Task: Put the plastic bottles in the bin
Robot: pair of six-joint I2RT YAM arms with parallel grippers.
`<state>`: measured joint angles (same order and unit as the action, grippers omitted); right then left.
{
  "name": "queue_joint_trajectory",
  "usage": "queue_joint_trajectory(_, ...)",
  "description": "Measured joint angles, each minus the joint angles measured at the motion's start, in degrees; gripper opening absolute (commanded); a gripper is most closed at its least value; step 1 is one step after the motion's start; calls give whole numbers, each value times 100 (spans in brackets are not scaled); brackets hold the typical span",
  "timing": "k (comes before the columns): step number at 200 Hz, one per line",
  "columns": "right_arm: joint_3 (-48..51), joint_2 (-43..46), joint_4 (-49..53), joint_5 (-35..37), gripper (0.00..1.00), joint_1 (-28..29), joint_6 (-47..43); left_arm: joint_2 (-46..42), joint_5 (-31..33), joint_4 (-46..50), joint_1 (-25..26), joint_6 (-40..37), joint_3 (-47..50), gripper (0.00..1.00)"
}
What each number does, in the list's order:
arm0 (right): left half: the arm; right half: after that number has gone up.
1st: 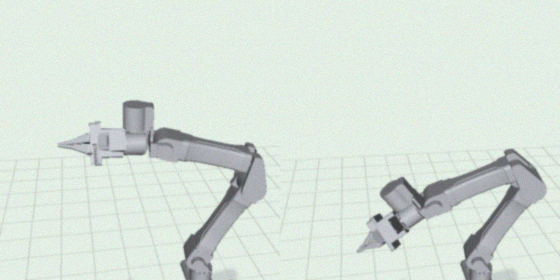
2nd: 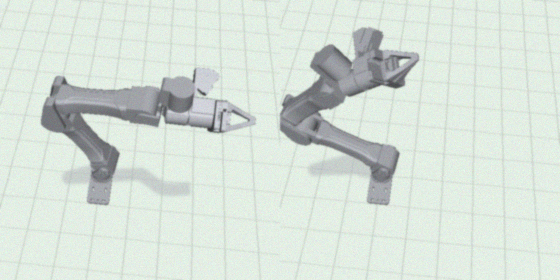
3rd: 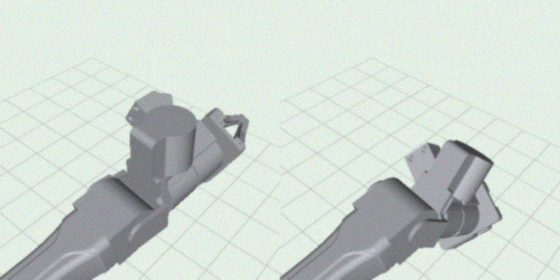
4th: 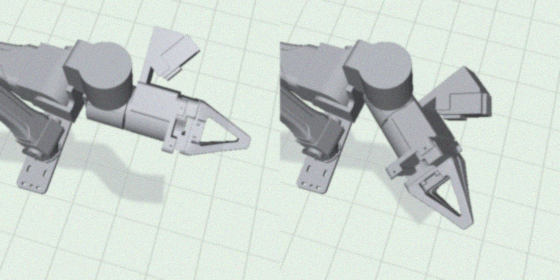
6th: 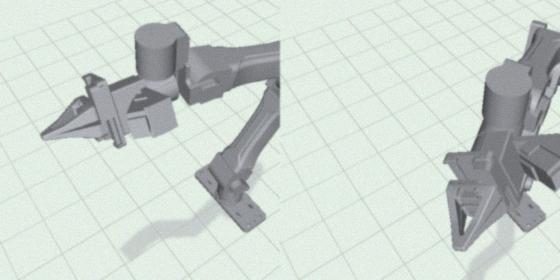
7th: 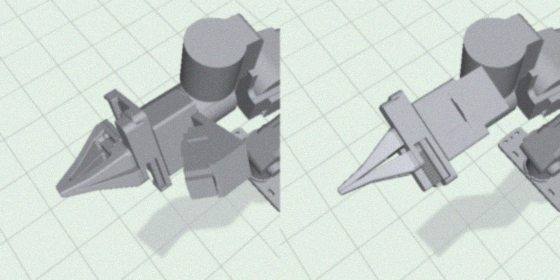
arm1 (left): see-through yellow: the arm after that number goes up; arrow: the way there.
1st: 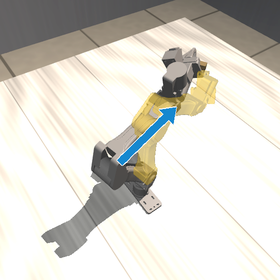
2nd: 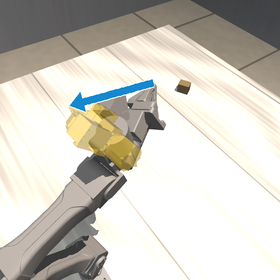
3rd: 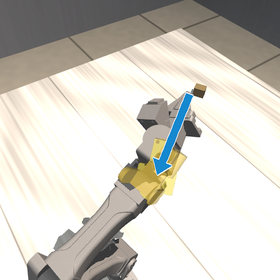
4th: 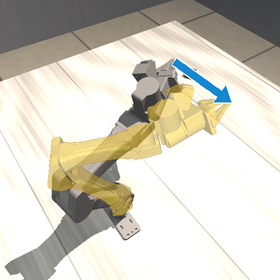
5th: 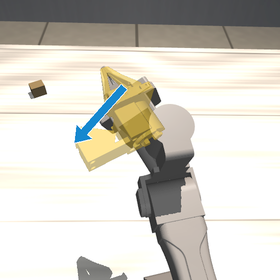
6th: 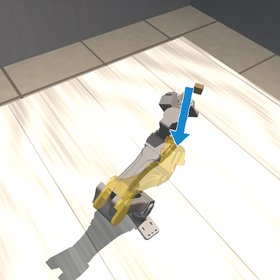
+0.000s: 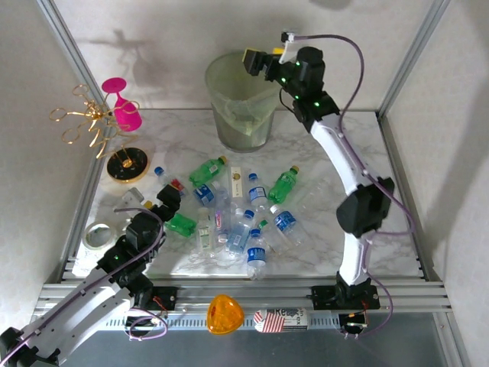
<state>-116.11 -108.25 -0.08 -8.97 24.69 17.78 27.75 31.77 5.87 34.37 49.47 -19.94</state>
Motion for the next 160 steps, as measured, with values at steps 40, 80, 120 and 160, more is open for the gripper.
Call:
queue_joint_trajectory(40, 2186, 1738, -13, 184, 99, 33, -68, 319, 249, 595, -22, 306, -240, 100)
queue_joint_trajectory(80, 4415, 3117, 7, 614, 99, 70, -2, 743, 271, 1078, -46, 570, -339, 99)
queue_joint_trajectory(120, 5978, 4044, 136, 1246, 99, 74, 63, 1054, 138, 1200, -46, 730, -337, 100)
queue_joint_trajectory(160, 7003, 4409, 175, 1690, 99, 74, 131, 1384, -157, 1196, -46, 942, -225, 100)
